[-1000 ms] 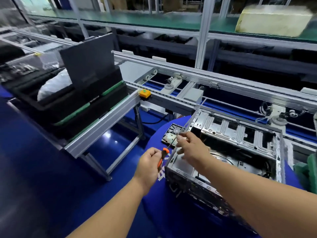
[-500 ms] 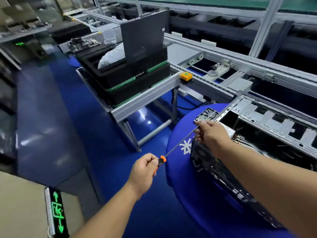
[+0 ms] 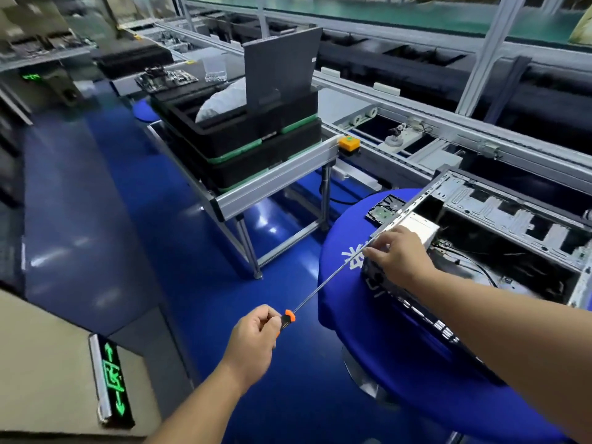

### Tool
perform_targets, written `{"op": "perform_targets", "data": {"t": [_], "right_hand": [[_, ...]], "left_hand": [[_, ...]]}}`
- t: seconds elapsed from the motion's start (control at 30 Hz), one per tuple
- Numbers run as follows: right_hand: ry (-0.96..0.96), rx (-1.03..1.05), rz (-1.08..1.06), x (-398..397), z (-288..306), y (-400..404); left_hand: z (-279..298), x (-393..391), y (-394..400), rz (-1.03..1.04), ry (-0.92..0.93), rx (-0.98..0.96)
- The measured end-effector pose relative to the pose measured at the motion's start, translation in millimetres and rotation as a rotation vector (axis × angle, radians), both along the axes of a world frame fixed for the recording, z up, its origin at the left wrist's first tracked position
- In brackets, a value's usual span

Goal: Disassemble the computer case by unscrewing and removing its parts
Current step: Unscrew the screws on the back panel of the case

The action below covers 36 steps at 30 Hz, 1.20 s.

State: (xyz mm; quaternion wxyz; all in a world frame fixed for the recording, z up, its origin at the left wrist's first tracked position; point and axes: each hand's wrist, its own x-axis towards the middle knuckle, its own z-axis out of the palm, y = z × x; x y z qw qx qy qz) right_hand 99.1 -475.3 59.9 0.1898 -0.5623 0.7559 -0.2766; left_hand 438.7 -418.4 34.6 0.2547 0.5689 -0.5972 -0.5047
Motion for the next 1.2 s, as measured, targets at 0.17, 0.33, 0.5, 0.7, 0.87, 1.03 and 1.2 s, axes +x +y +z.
{"op": "perform_targets", "data": {"t": [0.17,0.33,0.5,0.7,0.87,1.03,1.2], "right_hand": [[0.036,0.034,-0.064,-11.2,-5.4,2.7],[0.107,0.055,-0.017,-18.9,-6.9,-4.2],[0.146,0.033,0.045,-23.5,-14.7,-7.1],[0.146,-0.001,0.044,-22.2,-19.2,-10.2],[0.153,0.003,0.021,-21.5,-21.7,-9.6],[0.154,0.007,0.019,-21.6,-25.5,-11.2],[0.165,0.006,0.009,-23.1,-28.0,-13.6]], "left_hand": [[-2.7,9.9,16.4,-0.014,-0.031,0.013],[0.4,8.3,16.9,-0.018,-0.075,0.022],[1.0,1.1,15.8,0.017,-0.07,0.036],[0.3,-2.1,13.7,0.033,-0.063,0.032],[-1.6,-4.3,12.2,0.042,-0.068,0.047],[-2.1,-5.2,13.2,0.041,-0.062,0.046],[-1.4,-4.6,13.0,0.03,-0.064,0.025]]}}
